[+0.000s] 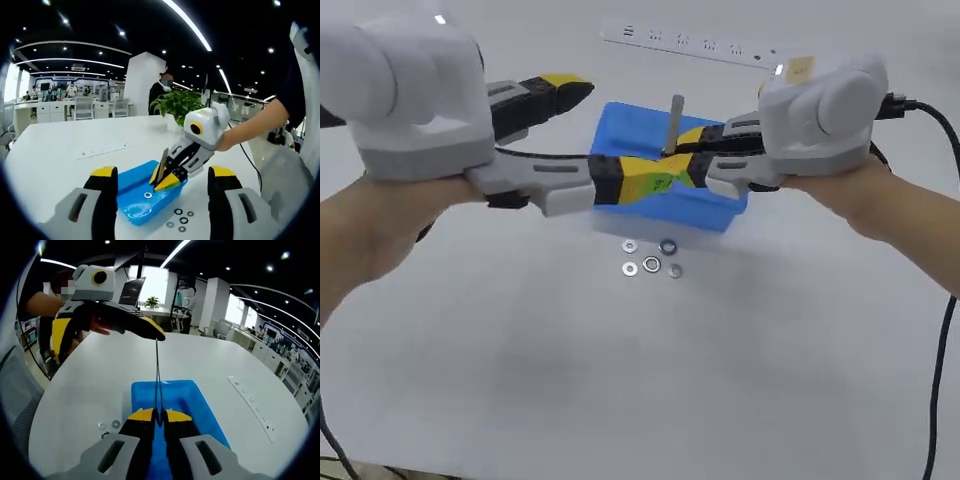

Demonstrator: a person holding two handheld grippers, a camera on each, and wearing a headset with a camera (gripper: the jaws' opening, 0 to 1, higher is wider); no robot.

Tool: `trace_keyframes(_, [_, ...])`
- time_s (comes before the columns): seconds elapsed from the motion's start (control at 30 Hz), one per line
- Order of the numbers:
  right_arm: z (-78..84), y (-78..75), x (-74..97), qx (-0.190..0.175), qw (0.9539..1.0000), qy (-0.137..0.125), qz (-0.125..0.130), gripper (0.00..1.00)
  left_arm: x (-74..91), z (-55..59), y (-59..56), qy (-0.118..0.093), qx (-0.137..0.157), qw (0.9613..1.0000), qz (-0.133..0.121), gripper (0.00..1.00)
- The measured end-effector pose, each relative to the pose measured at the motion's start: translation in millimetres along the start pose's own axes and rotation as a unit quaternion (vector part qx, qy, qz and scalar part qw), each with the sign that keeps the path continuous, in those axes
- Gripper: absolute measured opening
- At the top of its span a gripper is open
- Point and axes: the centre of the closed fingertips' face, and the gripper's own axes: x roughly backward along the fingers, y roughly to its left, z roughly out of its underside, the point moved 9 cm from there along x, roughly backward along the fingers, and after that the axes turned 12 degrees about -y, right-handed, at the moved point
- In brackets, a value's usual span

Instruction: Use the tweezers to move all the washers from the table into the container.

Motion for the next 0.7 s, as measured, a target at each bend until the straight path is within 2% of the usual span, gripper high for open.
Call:
trace_keyframes(0.03, [-0.4, 0.3, 0.0, 0.001, 1.0000, 0.000, 0.000, 0.08, -6.0, -3.0, -0.5, 0.001, -0.003, 0.9999, 0.010, 0.74])
trace_keyframes(0.13, [-1.5, 0.8, 0.2, 0.004, 1.0000, -0.001, -0.002, 0.08, -15.0, -4.5, 4.8, 0.006, -0.015, 0.9995, 0.028, 0.76])
trace_keyframes(0.27, [-1.4, -0.4, 1.3, 0.007, 1.0000, 0.000, -0.003, 0.08, -25.1, -1.7, 7.8, 0.029, -0.033, 0.9970, 0.064, 0.60])
trace_keyframes(0.33, [-1.6, -0.8, 2.4, 0.009, 0.9999, 0.001, -0.003, 0.08, -30.9, -1.7, 3.4, 0.033, -0.011, 0.9952, 0.092, 0.58])
trace_keyframes(0.4, [-2.4, -0.2, 3.4, 0.006, 1.0000, -0.001, -0.006, 0.08, -35.6, -2.7, 3.3, 0.033, -0.020, 0.9938, 0.104, 0.58])
trace_keyframes(0.5, [-2.9, 0.4, 4.0, 0.012, 0.9999, -0.002, -0.011, 0.08, -38.7, -2.6, 5.0, 0.051, -0.048, 0.9893, 0.128, 0.44])
trace_keyframes(0.57, [-2.6, 0.7, 4.1, 0.015, 0.9998, -0.001, -0.015, 0.08, -40.3, -2.4, 5.9, 0.059, -0.055, 0.9863, 0.144, 0.37])
trace_keyframes(0.6, [-2.5, 0.8, 4.2, 0.017, 0.9997, -0.001, -0.017, 0.08, -39.6, -1.5, 12.1, 0.071, -0.069, 0.9828, 0.156, 0.36])
trace_keyframes(0.7, [-1.7, 0.8, 4.7, 0.021, 0.9995, 0.004, -0.024, 0.08, -38.9, -4.5, 14.5, 0.069, -0.072, 0.9810, 0.166, 0.31])
